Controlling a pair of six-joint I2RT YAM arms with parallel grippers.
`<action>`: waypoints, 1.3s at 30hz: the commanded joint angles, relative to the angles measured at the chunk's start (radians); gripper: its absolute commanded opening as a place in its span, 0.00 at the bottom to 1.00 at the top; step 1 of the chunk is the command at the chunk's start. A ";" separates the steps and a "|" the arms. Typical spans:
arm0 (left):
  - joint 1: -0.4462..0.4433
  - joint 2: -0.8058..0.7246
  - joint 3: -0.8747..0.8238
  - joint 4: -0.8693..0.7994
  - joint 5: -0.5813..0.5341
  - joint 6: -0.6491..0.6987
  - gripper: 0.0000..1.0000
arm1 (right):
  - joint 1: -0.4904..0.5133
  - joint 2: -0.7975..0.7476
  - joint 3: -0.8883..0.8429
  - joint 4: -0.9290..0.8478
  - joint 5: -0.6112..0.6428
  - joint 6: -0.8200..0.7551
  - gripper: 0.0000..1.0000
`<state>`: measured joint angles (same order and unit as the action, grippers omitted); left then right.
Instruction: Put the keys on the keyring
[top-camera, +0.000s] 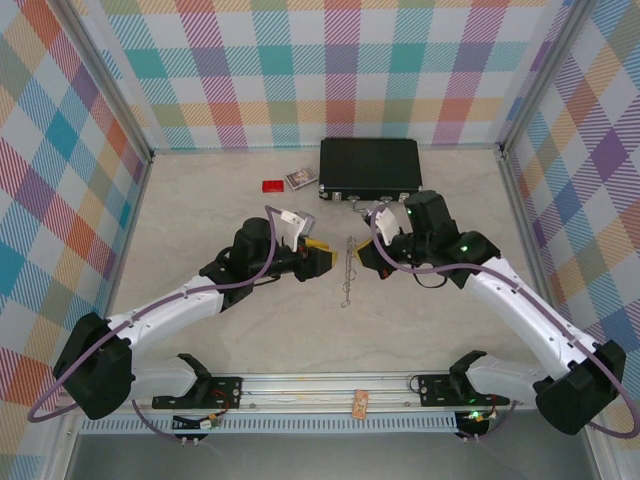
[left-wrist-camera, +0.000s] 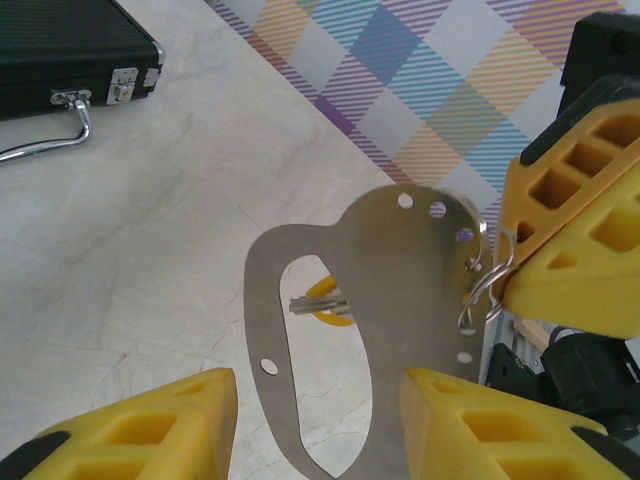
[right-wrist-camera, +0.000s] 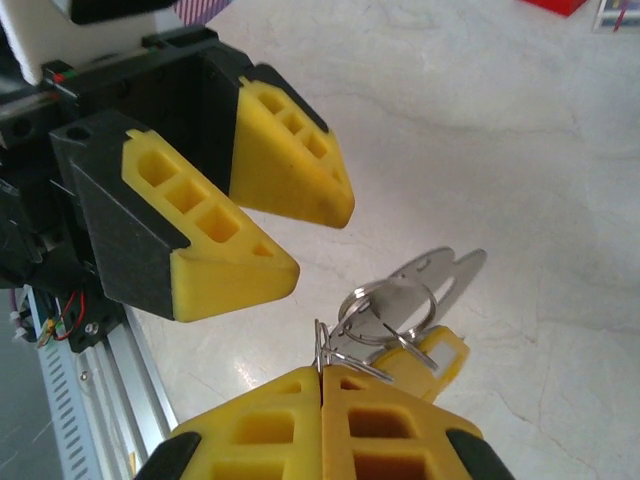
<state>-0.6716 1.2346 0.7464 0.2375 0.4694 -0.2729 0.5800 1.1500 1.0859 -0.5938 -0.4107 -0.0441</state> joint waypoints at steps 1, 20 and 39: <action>0.007 -0.022 0.002 0.009 -0.010 -0.003 0.46 | -0.015 0.035 0.050 -0.062 -0.042 0.015 0.00; -0.001 -0.009 -0.023 0.104 0.041 -0.046 0.42 | -0.045 0.083 0.071 -0.050 -0.082 0.097 0.00; -0.055 0.088 0.012 0.219 0.061 -0.124 0.35 | -0.053 0.009 -0.005 0.036 -0.036 0.144 0.00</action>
<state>-0.7158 1.3296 0.7372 0.4034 0.5228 -0.3927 0.5365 1.1809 1.0916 -0.6037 -0.4519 0.0689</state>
